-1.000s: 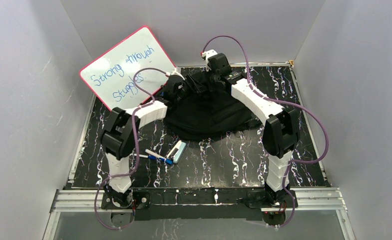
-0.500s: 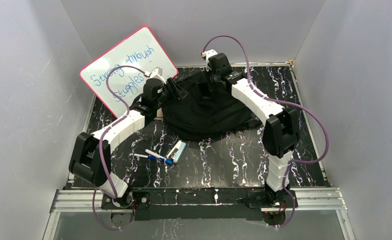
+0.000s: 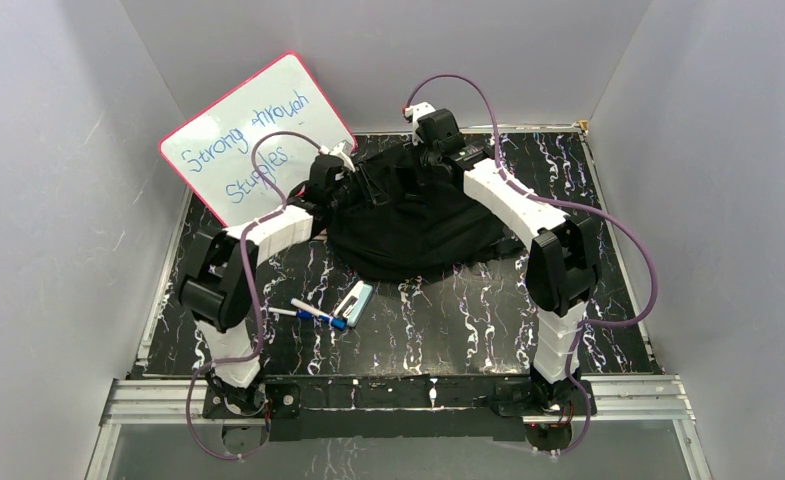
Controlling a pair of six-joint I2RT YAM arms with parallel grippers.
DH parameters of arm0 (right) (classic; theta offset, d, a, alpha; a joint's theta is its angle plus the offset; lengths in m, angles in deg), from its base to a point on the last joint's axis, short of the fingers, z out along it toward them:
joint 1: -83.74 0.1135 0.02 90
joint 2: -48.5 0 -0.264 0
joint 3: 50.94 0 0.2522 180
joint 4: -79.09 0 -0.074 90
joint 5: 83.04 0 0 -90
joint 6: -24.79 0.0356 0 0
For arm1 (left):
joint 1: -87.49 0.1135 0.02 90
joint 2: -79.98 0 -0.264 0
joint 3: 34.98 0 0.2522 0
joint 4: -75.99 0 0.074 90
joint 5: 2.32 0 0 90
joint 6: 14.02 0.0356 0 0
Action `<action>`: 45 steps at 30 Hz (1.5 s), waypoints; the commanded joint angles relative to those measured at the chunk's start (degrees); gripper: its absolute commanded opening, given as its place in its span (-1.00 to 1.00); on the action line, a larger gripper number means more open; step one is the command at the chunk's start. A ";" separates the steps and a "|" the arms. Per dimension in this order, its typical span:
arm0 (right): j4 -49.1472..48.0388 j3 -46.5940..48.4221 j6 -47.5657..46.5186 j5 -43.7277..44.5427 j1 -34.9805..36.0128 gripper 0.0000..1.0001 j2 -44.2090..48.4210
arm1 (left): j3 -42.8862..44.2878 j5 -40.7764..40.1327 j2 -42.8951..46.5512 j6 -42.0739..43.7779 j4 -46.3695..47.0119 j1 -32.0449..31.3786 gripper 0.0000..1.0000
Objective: Pack the student bag
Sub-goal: Place the stationery in the student bag.
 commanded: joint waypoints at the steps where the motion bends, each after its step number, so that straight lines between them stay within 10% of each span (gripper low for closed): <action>1: -2.84 0.12 0.88 -1.64 0.15 -0.99 3.21 | 5.44 4.99 -2.90 -2.02 5.06 -0.15 -0.54; 45: -2.56 0.54 1.30 -2.83 0.20 -1.00 3.79 | 9.79 7.99 -13.16 -5.99 8.36 -2.52 -0.48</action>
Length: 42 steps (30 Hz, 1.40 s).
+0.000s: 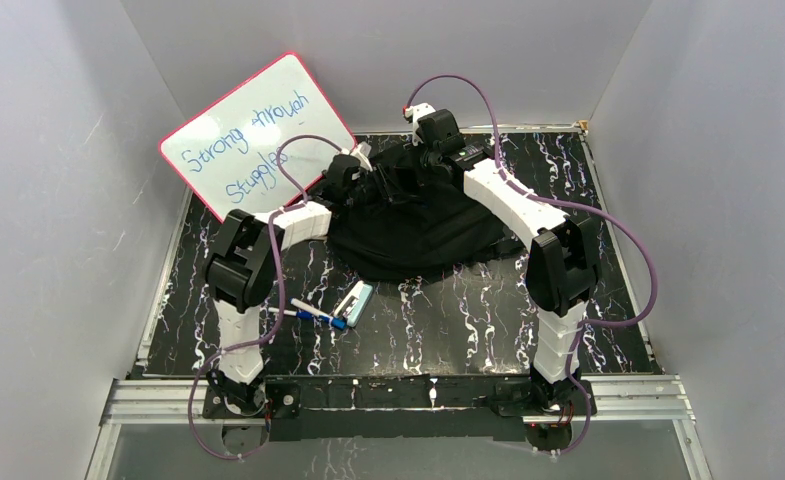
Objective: Pack the student bag
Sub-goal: Place the stationery in the student bag.
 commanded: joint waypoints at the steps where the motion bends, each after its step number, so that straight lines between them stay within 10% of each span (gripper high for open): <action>1: -2.47 0.82 0.94 -2.30 0.22 -1.00 3.70 | 3.24 1.09 -1.51 0.25 0.87 -0.25 -0.48; 27: -2.00 -0.05 1.03 -1.51 0.21 -1.00 4.98 | 20.44 4.80 -13.75 -2.42 3.10 -3.06 -0.53; 42: -3.13 -0.76 0.98 -0.41 0.21 -0.98 5.34 | 8.04 -4.12 4.21 10.49 -7.83 -1.43 -0.18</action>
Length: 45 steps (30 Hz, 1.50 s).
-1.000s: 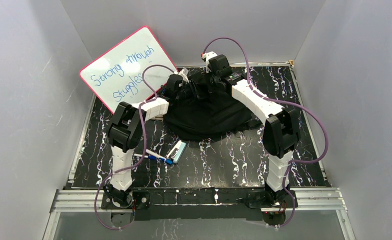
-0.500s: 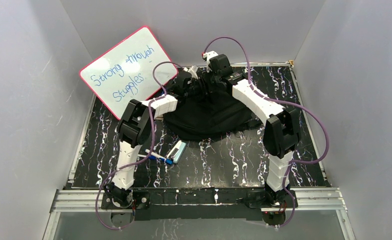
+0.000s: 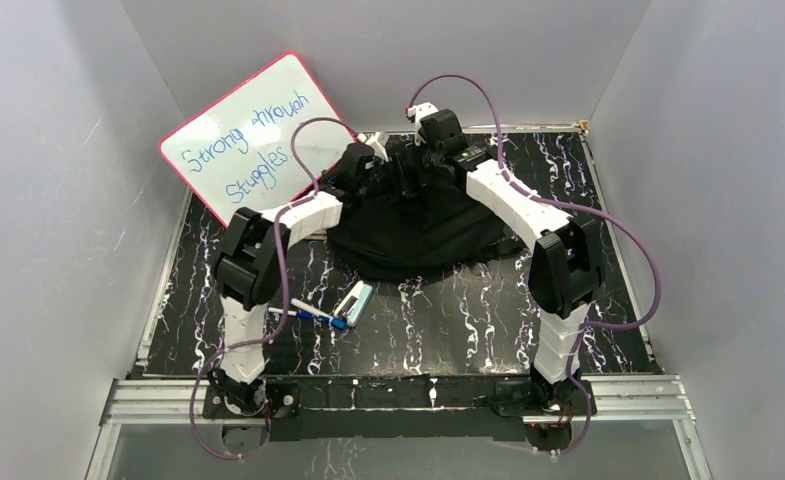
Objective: Pack the student bag
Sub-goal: Place the stationery in the student bag.
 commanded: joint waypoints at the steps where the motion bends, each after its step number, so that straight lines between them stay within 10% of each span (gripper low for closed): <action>1: -2.96 0.30 0.80 -0.51 0.49 -0.97 4.02 | -4.96 -5.41 11.48 5.68 -3.91 1.14 -0.16; 15: -2.27 0.13 0.31 -0.60 0.50 -0.66 3.87 | -22.61 -21.21 36.14 13.73 -19.67 3.76 -0.03; 23: -0.18 2.22 1.56 -1.96 0.51 -0.08 5.50 | -32.07 -31.41 49.31 13.47 -31.73 5.07 0.22; 45: -5.96 -15.42 10.35 -13.62 8.47 0.06 18.50 | -45.44 -48.02 66.64 -20.30 -63.51 5.28 0.43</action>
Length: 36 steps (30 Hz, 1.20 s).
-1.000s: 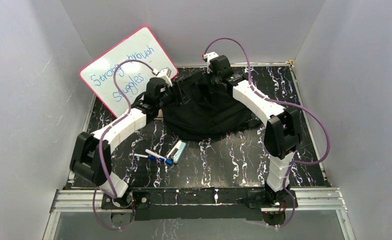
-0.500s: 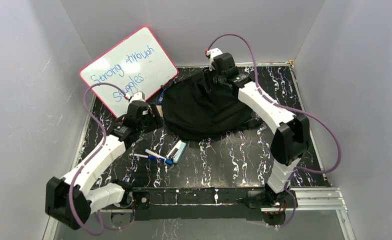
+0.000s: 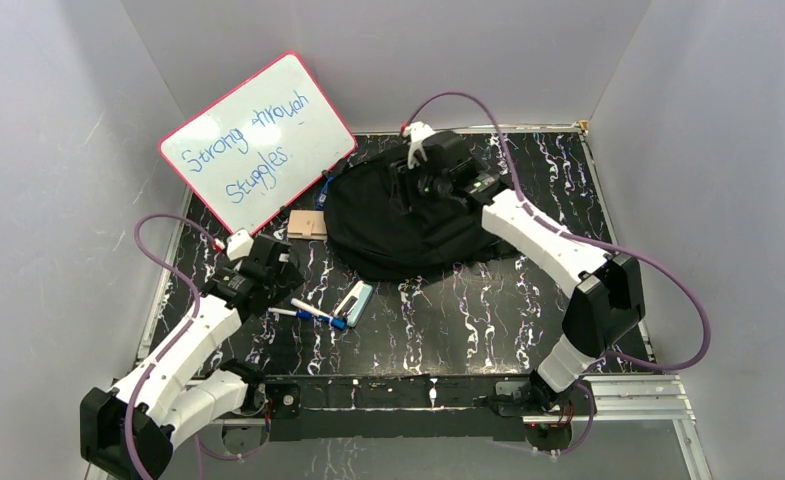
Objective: Pack the student bag
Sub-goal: Place the stationery in the student bag, then pick up the stationery from the center of the board.
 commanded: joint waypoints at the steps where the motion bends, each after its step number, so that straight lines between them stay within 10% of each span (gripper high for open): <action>1: -3.67 -2.76 3.79 -3.98 3.73 0.05 2.40 | -3.51 -1.88 0.72 -11.09 -7.23 0.25 0.42; 13: -5.17 -4.92 4.88 -3.36 4.69 0.01 1.88 | -10.54 -1.40 0.74 -28.98 -9.38 0.25 0.18; 36: -4.92 -6.68 4.15 -1.28 4.69 0.01 2.57 | -8.63 -2.37 -13.70 -29.50 -2.31 2.07 0.10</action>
